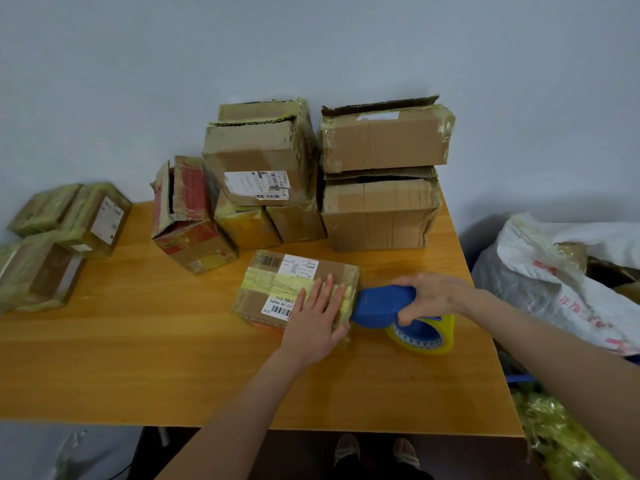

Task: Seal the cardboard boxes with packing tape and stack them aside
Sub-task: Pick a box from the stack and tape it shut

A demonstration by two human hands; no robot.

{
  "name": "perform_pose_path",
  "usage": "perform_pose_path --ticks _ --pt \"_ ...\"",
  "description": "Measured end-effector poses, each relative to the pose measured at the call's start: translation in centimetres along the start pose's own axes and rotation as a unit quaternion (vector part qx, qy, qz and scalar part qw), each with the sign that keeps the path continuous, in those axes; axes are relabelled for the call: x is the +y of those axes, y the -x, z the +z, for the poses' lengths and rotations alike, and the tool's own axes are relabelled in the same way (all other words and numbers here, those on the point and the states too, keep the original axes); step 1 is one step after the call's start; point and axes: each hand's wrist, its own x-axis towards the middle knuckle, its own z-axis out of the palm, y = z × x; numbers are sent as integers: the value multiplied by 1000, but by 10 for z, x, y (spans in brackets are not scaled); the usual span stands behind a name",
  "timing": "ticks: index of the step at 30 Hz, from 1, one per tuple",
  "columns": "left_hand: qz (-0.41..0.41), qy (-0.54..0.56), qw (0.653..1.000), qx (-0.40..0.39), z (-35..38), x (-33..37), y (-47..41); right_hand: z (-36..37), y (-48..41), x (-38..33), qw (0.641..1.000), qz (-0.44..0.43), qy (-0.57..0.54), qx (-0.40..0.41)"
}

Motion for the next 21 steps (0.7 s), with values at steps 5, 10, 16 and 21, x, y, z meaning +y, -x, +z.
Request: perform_pose_path --ticks 5,10,16,21 --pt "3 4 1000 -11 -1 -3 -1 -2 1 -2 999 4 -28 26" --pt "33 49 998 -12 -8 -19 5 -19 16 13 982 9 -167 93" --pt "-102 62 991 58 -19 7 5 -9 21 -4 910 0 -358 207" --pt "-74 25 996 35 -13 6 13 -6 18 -22 885 -22 -402 235"
